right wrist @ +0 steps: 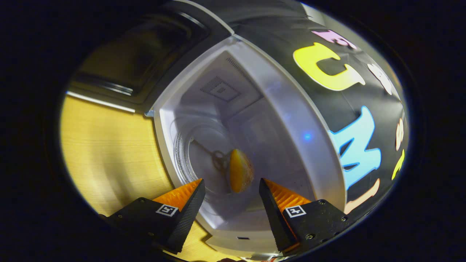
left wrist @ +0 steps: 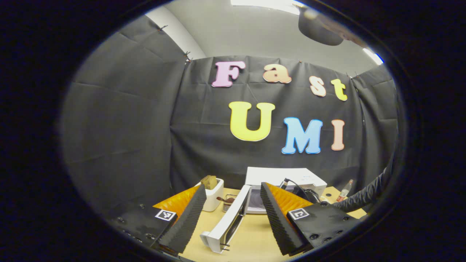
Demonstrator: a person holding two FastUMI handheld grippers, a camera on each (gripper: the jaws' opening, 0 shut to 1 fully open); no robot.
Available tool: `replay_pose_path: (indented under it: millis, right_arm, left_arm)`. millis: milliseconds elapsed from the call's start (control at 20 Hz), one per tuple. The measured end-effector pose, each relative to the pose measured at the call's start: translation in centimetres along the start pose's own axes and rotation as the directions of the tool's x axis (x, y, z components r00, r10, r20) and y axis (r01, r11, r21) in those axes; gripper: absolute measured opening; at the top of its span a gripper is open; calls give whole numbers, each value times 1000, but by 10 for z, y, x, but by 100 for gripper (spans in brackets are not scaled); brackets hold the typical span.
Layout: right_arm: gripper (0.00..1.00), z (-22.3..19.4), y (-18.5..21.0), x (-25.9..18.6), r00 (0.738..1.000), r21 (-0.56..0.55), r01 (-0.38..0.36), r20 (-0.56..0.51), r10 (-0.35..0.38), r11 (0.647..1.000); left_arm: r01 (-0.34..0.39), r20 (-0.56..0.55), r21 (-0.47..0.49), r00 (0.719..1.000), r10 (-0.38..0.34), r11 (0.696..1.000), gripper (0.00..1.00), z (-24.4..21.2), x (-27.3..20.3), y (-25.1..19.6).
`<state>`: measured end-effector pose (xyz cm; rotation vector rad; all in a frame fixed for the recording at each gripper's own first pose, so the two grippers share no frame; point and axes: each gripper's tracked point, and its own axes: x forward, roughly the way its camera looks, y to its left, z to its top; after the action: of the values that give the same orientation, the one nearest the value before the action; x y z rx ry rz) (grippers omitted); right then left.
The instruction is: Open the microwave oven with the left hand, put the food in, and close the microwave oven.
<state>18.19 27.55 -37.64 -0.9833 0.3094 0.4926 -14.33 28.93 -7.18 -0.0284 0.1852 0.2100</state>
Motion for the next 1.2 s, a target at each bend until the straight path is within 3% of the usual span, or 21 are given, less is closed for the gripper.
replay_pose_path:
  millis: [250, 350, 450, 800, 950, 1100, 1200]
  right_arm:
    - [91, 2, -19, -87, 999, 238, 15, 46, -26, 971]
    - [92, 1, -31, -119, 998, 350, 32, 42, -50, 936]
    - [93, 1, -50, -149, 996, 476, 64, 27, -87, 877]
    - [95, 2, -126, -249, 964, 721, 182, 4, -266, 669]
    - [95, 6, -144, -290, 950, 796, 188, 3, -313, 575]
    - [95, 1, -153, -323, 930, 817, 220, -11, -367, 533]
    - [95, -1, -157, -336, 917, 812, 241, -12, -399, 531]
  left_arm:
    - [156, -7, 4, 988, -156, 988, 97, -7, 47, -46]
    - [222, 1, -11, 975, -222, 975, 96, -6, 68, -67]
    - [248, 16, -28, 969, -248, 968, 96, -6, 85, -78]
    - [234, 20, -9, 972, -234, 972, 96, -23, 82, -82]
    - [207, 12, 22, 978, -208, 978, 99, -30, 75, -68]
    - [192, -3, 46, 981, -192, 980, 96, -41, 65, -55]
    - [188, -17, 68, 982, -187, 980, 94, -49, 60, -43]
